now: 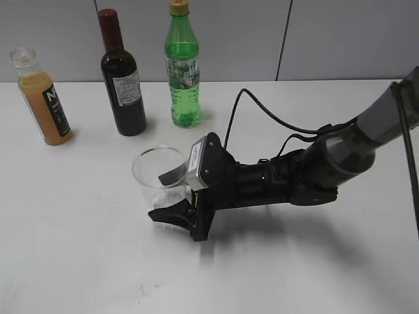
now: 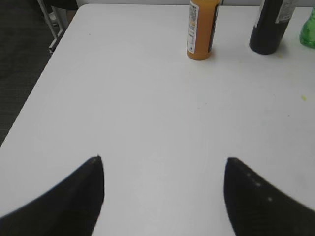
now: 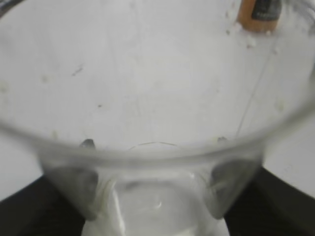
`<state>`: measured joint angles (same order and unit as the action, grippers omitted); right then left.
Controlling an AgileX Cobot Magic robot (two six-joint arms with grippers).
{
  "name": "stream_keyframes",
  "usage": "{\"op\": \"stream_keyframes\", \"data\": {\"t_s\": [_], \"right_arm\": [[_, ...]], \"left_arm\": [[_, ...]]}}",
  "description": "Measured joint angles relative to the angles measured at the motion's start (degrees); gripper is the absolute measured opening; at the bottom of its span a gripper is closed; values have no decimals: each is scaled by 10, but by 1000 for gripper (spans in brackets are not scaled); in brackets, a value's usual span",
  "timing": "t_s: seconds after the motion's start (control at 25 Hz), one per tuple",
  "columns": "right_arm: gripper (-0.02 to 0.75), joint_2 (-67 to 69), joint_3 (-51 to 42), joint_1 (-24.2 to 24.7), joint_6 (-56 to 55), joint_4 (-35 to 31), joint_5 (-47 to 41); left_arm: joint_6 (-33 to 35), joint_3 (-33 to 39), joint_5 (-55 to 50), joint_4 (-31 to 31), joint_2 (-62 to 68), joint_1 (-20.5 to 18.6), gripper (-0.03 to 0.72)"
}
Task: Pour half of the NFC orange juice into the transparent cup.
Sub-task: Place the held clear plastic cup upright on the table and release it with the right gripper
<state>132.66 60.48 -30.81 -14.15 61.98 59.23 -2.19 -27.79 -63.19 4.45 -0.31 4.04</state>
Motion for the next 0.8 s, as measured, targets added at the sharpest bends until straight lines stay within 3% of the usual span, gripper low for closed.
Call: {"op": "stream_keyframes", "data": {"t_s": [0.52,0.8], "right_arm": [[543,6,18,0,-9,11,-67],[605,-20,18,0,-75,72,-124]], "left_arm": [[0,0,0,0,0,0,584],[0,0,0,0,0,0,584]]}}
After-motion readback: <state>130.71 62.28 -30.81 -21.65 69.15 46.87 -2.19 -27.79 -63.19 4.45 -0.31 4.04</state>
